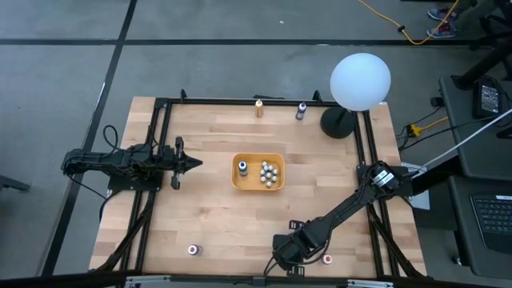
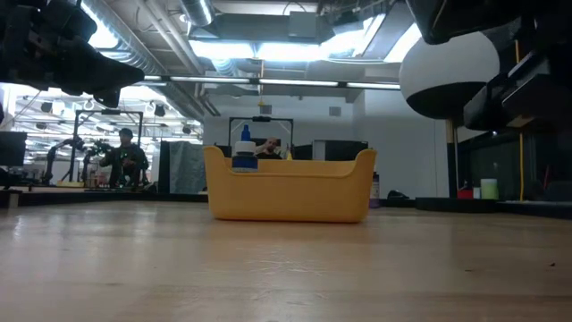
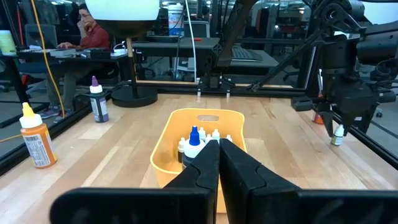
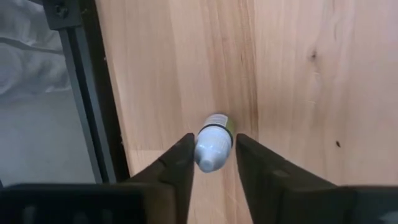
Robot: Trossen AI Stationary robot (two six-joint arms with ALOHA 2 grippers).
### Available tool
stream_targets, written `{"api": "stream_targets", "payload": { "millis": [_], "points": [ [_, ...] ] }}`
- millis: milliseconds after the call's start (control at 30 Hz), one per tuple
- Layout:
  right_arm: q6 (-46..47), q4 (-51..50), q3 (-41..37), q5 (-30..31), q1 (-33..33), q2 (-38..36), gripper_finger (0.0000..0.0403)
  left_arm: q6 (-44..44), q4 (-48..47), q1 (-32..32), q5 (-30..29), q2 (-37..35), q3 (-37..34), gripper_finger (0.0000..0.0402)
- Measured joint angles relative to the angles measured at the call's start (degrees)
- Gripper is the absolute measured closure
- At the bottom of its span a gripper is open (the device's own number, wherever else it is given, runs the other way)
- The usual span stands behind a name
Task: Pick & Place food coloring
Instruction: Put the green food coloring bottle into the yellow bin
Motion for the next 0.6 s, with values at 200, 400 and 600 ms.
{"api": "stream_targets", "payload": {
  "millis": [200, 400, 600],
  "points": [
    [-0.19, 0.09, 0.04, -0.03, 0.00, -0.09, 0.0323, 0.00, 0.00, -0.02, 0.00, 0.00, 0.00, 0.0393],
    [-0.20, 0.15, 0.04, -0.50, -0.02, -0.11, 0.0325, 0.00, 0.00, -0.01, 0.00, -0.01, 0.00, 0.0392],
    [0.01, -0.63, 0.04, -6.10, -0.79, -1.03, 0.0326, 0.00, -0.01, 0.00, 0.00, 0.00, 0.00, 0.0395]
  ]
}}
